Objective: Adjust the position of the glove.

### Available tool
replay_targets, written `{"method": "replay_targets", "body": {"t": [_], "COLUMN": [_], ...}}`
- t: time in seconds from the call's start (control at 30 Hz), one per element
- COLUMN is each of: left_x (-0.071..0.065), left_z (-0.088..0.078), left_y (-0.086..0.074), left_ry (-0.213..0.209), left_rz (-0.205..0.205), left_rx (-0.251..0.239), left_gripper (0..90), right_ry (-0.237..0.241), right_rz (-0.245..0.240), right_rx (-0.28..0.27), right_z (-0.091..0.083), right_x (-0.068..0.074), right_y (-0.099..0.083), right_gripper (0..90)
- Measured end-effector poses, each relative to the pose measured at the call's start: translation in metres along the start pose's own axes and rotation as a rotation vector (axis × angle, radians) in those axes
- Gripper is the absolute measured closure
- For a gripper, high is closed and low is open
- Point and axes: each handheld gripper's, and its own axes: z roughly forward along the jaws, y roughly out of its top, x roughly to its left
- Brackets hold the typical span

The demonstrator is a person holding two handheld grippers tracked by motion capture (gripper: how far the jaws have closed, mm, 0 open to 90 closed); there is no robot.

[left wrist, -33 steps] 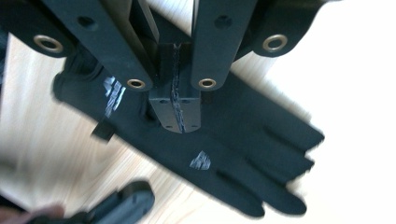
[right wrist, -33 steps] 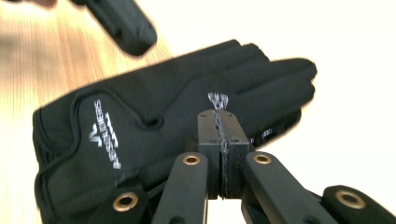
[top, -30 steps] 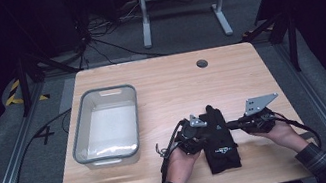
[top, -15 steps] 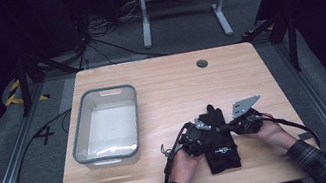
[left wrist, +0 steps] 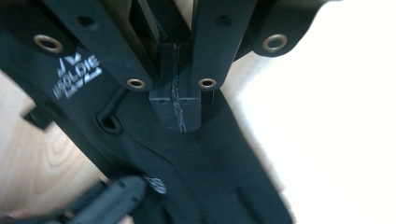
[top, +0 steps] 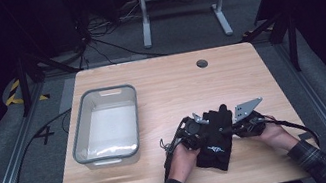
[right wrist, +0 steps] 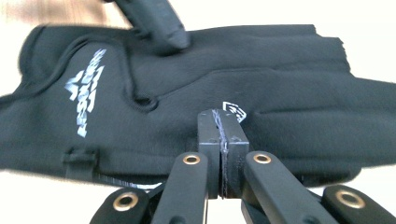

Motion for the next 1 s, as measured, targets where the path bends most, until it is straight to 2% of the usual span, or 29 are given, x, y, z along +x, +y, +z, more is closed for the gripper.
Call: {"method": "replay_targets", "body": {"t": [0.13, 0.4, 0.6, 0.73, 0.83, 1.0], "left_x": [0.006, 0.013, 0.014, 0.015, 0.014, 0.010], "left_z": [0.002, 0.007, 0.006, -0.001, -0.006, -0.012], "left_y": [0.005, 0.018, 0.019, 0.018, 0.018, 0.022], "left_ry": [0.006, 0.028, 0.025, 0.014, 0.008, -0.009], "left_rz": [0.001, 0.032, 0.030, 0.022, 0.024, 0.052], "left_rx": [0.007, 0.029, 0.019, 0.008, -0.015, -0.018], "left_gripper": [89.6, 89.6, 89.1, 82.0, 72.4, 49.0], "right_ry": [0.015, 0.044, 0.033, 0.018, -0.003, -0.075], "right_rz": [-0.001, -0.008, -0.003, 0.017, 0.032, 0.089], "right_rx": [-0.005, -0.011, -0.030, -0.055, -0.067, -0.078], "right_z": [0.000, 0.002, -0.003, -0.015, -0.026, -0.045], "right_x": [0.004, 0.012, 0.012, 0.012, 0.012, 0.009], "right_y": [0.000, 0.000, 0.000, -0.006, -0.013, -0.034], "right_gripper": [90.0, 90.0, 89.8, 81.6, 73.2, 52.6]}}
